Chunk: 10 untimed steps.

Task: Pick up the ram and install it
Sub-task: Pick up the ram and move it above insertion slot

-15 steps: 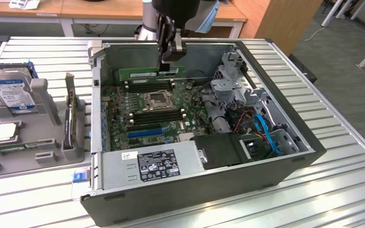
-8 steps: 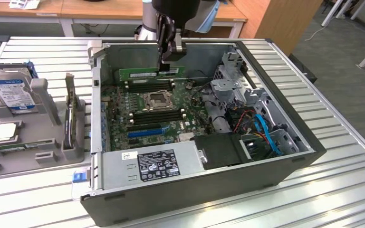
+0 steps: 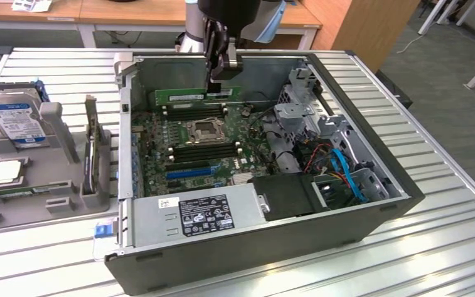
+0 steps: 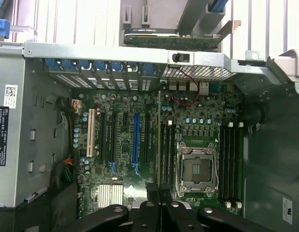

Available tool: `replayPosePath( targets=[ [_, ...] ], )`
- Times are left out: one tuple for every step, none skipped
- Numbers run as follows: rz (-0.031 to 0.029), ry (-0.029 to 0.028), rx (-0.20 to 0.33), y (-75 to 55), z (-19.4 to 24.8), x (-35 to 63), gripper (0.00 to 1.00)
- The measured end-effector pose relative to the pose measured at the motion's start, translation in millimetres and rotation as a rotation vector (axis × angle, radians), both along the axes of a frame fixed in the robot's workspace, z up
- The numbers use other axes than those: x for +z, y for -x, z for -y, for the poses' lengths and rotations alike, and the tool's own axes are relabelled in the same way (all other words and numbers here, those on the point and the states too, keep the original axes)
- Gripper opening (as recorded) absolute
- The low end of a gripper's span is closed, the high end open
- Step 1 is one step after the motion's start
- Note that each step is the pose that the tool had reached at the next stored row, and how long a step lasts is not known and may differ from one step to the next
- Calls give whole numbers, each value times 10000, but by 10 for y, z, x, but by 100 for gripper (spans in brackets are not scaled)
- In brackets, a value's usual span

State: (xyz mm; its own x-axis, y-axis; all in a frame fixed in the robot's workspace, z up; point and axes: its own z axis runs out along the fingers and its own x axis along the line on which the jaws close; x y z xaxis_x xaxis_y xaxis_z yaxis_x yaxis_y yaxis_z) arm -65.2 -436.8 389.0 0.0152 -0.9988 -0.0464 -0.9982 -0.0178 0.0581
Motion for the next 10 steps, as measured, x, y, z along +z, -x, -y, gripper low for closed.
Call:
replayPosePath(
  targets=[
    [-1,1,2,-4,0,0,11],
    [0,-1,1,-14,0,0,11],
    [0,-1,2,-27,0,0,11],
    [1,0,3,-48,0,0,11],
    [0,1,5,-65,0,0,11],
    [0,-1,9,-79,0,0,11],
    [0,-1,10,-93,1,0,11],
    [0,0,12,-107,1,0,11],
    [0,0,15,-122,1,0,11],
    [0,0,16,-138,2,0,11]
  ],
)
